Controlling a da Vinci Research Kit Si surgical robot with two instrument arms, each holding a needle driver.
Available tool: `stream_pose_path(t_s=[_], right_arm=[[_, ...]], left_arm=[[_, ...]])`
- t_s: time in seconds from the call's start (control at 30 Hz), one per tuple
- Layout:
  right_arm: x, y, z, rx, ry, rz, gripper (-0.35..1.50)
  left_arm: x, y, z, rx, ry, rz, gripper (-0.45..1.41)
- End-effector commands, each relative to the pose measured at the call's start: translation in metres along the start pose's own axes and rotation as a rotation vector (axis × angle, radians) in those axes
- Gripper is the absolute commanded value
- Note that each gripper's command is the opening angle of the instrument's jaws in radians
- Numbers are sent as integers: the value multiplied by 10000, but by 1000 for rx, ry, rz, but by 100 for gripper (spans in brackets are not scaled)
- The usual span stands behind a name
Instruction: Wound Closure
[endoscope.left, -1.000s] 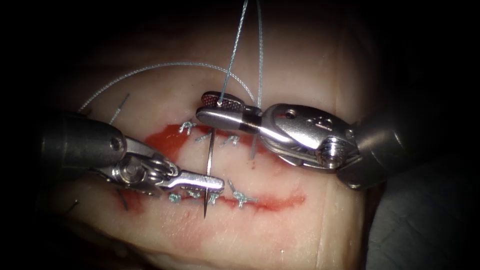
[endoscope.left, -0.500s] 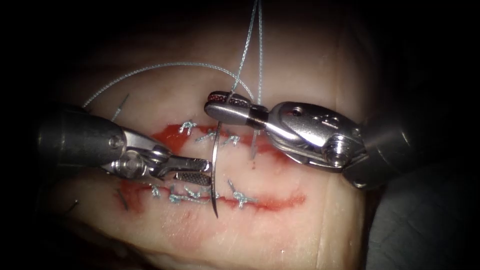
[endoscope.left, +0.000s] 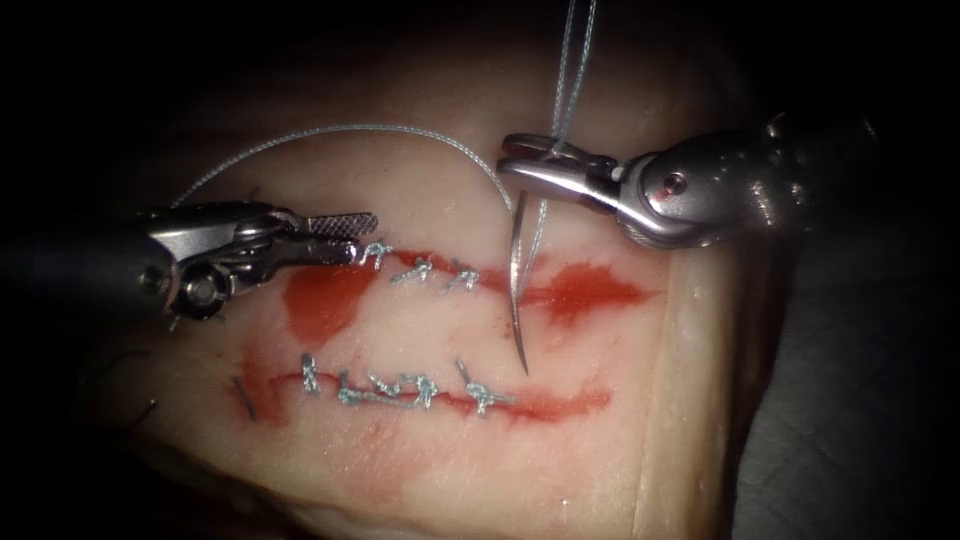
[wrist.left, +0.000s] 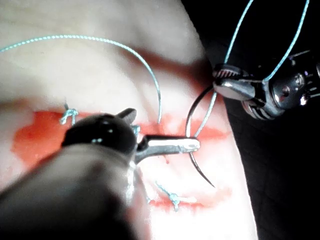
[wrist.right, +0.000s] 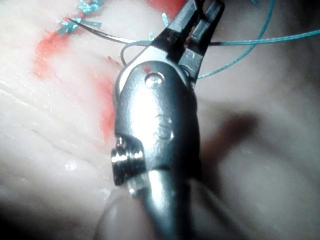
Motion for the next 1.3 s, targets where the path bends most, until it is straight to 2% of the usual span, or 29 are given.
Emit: stream_pose_path(t_s=[0.03, 0.07, 0.1, 0.13, 0.27, 0.33, 0.4, 0.43, 0.57, 0.73, 0.83, 1.1, 1.27, 1.3], right_arm=[[2, 11, 8, 105, 40, -5, -35], [-2, 18, 9, 208, 79, -11, -35], [-2, 18, 9, 208, 79, -11, -35], [-5, 20, 9, 233, 89, -12, -35], [-15, 28, 8, 332, 117, -43, -35], [-18, 29, 8, 361, 136, -63, -35], [-20, 30, 8, 377, 181, -134, -35], [-21, 30, 8, 381, 203, -166, -35], [-21, 27, 6, 408, 255, -232, -35], [-18, 14, -2, 364, 239, -246, -35], [-17, 9, -4, 336, 226, -250, -35], [-16, 1, -8, 276, 202, -259, -35], [-16, -1, -7, 246, 188, -263, -35], [-16, -1, -7, 246, 188, -263, -35]], left_arm=[[4, 9, 7, -29, 9, -35, -5], [11, 16, 11, -83, 32, -22, -3], [11, 16, 11, -83, 32, -22, -3], [16, 20, 14, -93, 88, 52, -8], [29, 29, 30, -124, 244, 152, -32], [33, 33, 42, -159, 308, 220, -35], [35, 35, 52, -140, 377, 280, -37], [36, 35, 57, -101, 410, 329, -45], [36, 35, 74, -3, 477, 491, -45], [25, 41, 98, 101, 563, 532, -45], [21, 46, 102, 95, 589, 537, -45], [4, 66, 99, -15, 868, 628, -45], [1, 73, 92, 15, 996, 631, -45], [1, 73, 92, 15, 996, 631, -45]])
